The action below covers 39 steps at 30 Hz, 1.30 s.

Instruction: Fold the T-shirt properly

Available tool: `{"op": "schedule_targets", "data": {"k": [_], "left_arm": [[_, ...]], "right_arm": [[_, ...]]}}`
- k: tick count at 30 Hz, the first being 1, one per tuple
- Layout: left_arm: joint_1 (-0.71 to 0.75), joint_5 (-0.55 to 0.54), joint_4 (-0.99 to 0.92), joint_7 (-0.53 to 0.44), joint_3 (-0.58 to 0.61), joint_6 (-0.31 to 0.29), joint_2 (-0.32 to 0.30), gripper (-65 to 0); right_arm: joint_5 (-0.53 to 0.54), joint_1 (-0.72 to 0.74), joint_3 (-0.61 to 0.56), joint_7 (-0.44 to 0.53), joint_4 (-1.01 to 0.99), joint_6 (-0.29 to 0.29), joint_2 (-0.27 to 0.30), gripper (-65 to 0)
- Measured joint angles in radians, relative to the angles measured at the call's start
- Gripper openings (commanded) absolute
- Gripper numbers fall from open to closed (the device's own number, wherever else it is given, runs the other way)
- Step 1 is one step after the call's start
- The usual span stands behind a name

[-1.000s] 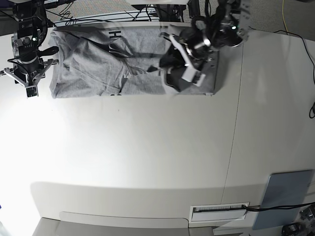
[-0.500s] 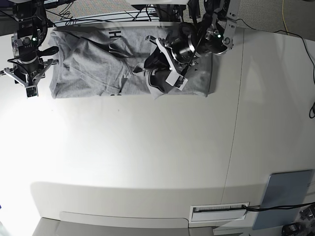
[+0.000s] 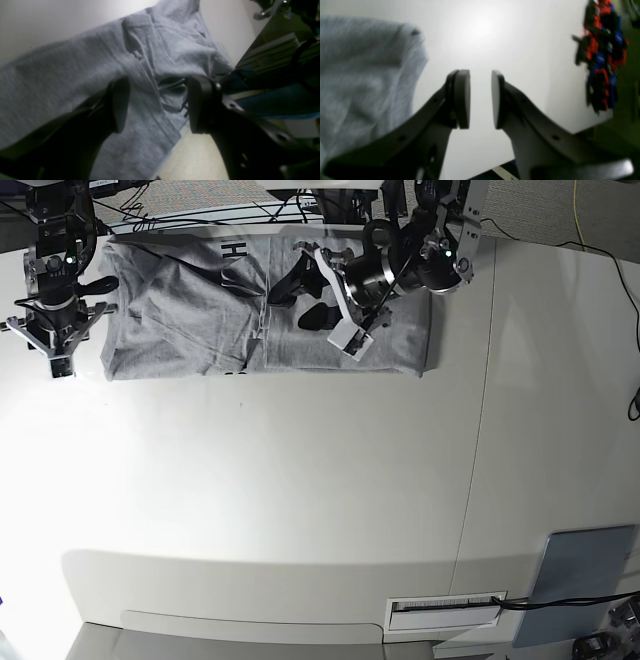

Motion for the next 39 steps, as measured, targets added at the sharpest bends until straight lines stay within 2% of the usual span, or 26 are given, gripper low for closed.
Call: {"op": "schedule_targets", "data": {"k": [2,4,5,6,8,10,12,15,24,27,33,37,39], "left_arm": [[-0.012,0.003,0.001,0.000,-0.011,-0.005,0.000,-27.9],[-0.014,0.004,0.015,0.000,-0.029,-0.005,-0.001,-28.0],[-0.013,0.006,0.025,0.000,-0.038,-0.006,-0.001,-28.1],[-0.014,0.008,0.033,0.002,-0.051,-0.027,-0.002,-28.1],[-0.014,0.010,0.055,0.027,-0.072,-0.055,-0.003,-28.1],[-0.011,0.014,0.078,0.054,-0.073,-0.057,-0.003,-28.1],[-0.008,0.010,0.096,0.071,-0.071,-0.058,-0.003,-28.1],[-0.008,0.010,0.103,0.079,-0.071,-0.058,-0.003,-28.1],[-0.003,0.011,0.103,0.083,-0.071,-0.058,-0.003,-28.1],[-0.003,0.013,0.103,0.083,-0.071,-0.058,-0.003,-28.1],[-0.003,0.048,0.103,0.083,-0.071,-0.058,-0.003,-28.1],[-0.003,0.048,0.103,0.083,-0.071,-0.058,-0.003,-28.1],[-0.003,0.048,0.103,0.083,-0.071,-0.058,-0.003,-28.2]], "right_arm": [[-0.037,0.000,0.000,-0.034,0.010,-0.043,0.000,-49.9],[-0.058,0.000,0.000,-0.105,0.010,-0.043,0.000,-49.9],[-0.058,0.000,0.000,-0.153,0.010,-0.023,0.000,-49.6],[-0.052,0.000,0.000,-0.185,0.010,0.038,0.000,-47.4],[0.031,-0.003,0.001,-0.219,0.008,0.118,0.000,-38.7],[0.128,-0.006,0.001,-0.210,0.007,0.163,0.000,-27.8],[0.198,-0.008,0.000,-0.193,0.007,0.180,0.000,-23.6],[0.225,-0.008,0.001,-0.188,0.007,0.202,-0.003,-23.6],[0.406,0.015,0.017,-0.120,-0.169,0.280,-0.112,-23.6],[0.423,0.029,0.029,-0.111,-0.184,0.286,-0.112,-23.6],[0.517,0.029,0.169,-0.112,-0.185,0.311,-0.116,-23.6],[0.611,0.029,0.287,-0.135,-0.198,0.389,-0.116,-23.6],[0.641,0.031,0.308,-0.151,-0.236,0.408,-0.116,-23.6]]}}
